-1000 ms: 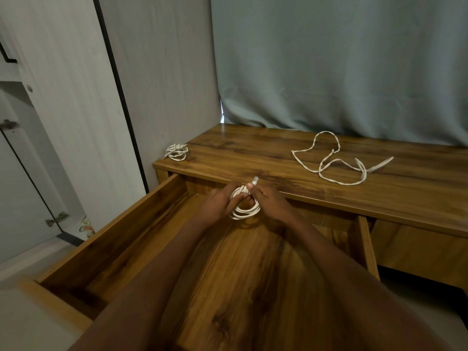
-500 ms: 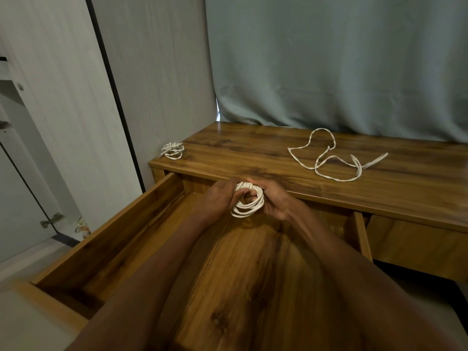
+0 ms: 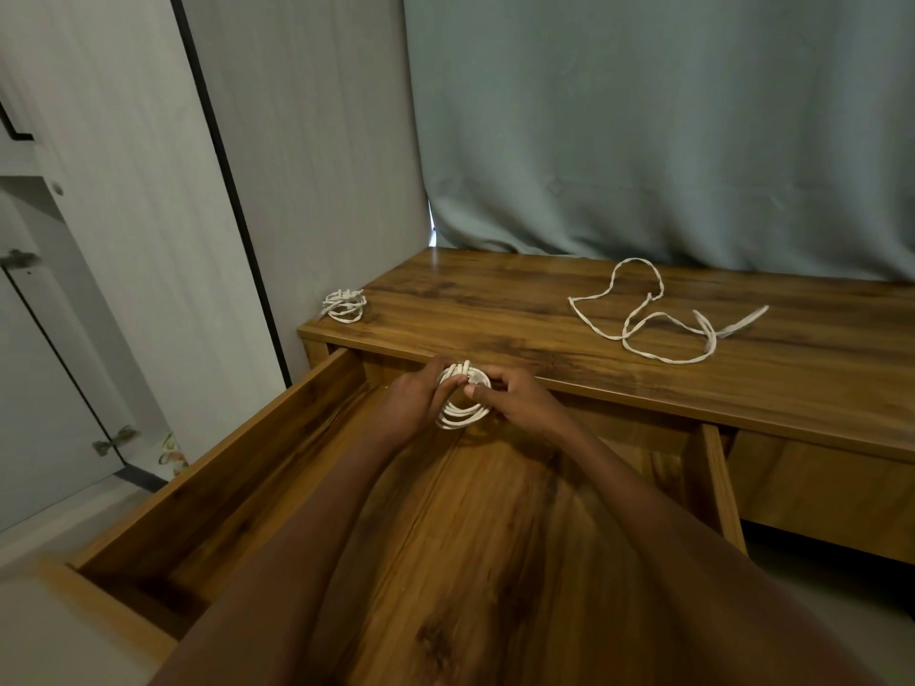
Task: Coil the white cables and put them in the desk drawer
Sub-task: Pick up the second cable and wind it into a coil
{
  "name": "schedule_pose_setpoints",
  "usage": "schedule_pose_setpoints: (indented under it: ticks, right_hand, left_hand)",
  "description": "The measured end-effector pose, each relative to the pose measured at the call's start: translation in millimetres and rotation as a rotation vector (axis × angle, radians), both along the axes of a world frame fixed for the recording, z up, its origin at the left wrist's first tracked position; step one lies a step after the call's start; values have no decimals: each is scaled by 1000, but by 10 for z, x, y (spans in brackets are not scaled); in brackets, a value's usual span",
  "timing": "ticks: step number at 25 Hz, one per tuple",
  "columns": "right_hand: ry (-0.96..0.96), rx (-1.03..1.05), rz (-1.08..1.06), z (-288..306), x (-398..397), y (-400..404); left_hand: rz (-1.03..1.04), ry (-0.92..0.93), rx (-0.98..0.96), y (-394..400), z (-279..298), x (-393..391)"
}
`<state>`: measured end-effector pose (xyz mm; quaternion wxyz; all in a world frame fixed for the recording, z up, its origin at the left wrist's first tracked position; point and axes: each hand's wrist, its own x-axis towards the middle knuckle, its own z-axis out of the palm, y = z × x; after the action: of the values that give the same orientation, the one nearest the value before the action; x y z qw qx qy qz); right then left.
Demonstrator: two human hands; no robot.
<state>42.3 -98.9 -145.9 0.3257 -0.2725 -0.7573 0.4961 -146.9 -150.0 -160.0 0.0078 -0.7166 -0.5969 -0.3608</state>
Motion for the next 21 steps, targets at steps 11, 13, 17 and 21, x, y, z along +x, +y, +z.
schedule_pose_setpoints:
  ticks: [11,13,17,21]
  right_hand:
    - [42,-170,-96,-51,-59,31]
    - [59,-106,-120,-83,-99,25]
    - [31,-40,-161,-97,-185,99]
    - [38,-169,-143,53,-434,126]
  left_hand:
    - [-29,3,-29,-41,15,-90]
    - [-30,9,-29,-33,10,-97]
    - [-13,-72,-15,-7,81,-165]
    - [48,-125,43,-40,180,-332]
